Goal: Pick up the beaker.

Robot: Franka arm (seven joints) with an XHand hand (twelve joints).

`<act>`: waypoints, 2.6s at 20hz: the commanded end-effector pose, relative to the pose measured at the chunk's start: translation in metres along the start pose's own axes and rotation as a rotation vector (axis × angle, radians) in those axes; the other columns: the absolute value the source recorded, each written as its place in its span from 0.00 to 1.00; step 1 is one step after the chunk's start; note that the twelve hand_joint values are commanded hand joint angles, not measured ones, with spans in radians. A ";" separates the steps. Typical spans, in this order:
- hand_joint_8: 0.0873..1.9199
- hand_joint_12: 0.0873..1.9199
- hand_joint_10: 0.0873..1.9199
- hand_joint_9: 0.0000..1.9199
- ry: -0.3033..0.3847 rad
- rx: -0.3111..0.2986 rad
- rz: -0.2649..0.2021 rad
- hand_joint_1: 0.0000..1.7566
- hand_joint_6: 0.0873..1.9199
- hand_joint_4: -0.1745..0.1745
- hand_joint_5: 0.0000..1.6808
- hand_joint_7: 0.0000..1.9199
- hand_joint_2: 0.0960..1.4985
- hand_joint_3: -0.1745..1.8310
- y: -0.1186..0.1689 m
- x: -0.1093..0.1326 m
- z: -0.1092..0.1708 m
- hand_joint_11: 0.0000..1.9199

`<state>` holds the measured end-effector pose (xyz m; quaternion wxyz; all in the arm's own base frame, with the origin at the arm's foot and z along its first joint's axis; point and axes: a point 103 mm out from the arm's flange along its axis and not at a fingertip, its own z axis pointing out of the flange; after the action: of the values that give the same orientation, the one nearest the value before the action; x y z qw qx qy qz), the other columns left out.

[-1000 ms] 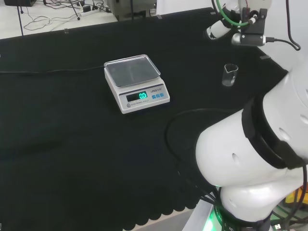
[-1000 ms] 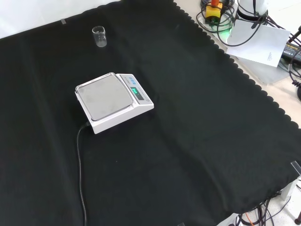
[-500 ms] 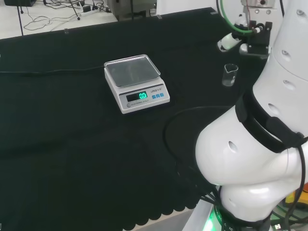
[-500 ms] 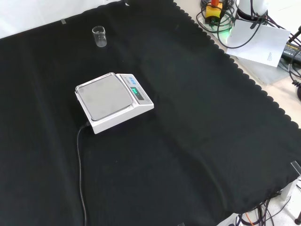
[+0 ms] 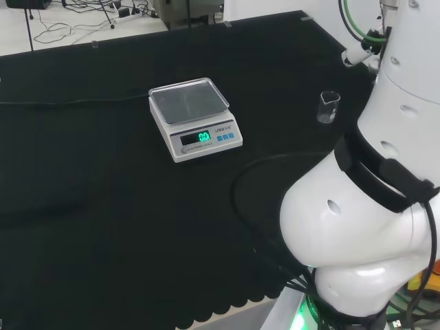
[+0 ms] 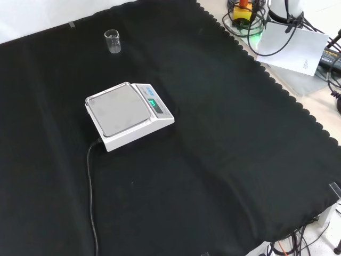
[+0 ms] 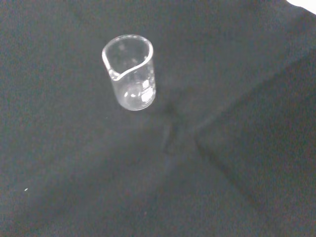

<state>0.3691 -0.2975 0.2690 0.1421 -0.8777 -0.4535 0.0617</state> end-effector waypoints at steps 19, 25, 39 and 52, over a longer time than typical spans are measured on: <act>0.25 0.65 0.35 0.00 -0.017 0.211 -0.097 0.30 0.00 0.59 0.16 0.03 0.45 0.22 0.116 0.066 0.069 0.00; 0.26 0.66 0.40 0.00 -0.023 0.223 -0.089 0.31 0.00 0.59 0.18 0.05 0.46 0.21 0.126 0.064 0.084 0.00; 0.26 0.70 0.42 0.02 -0.020 0.301 -0.057 0.32 0.00 0.59 0.20 0.06 0.47 0.20 0.145 0.054 0.126 0.00; 0.36 0.39 0.20 0.52 -0.044 0.188 -0.086 0.65 0.34 0.01 0.51 0.29 0.59 0.28 0.157 0.057 0.135 0.55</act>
<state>0.4892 -0.3136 0.0933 0.2491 -0.8350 -0.4734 0.1289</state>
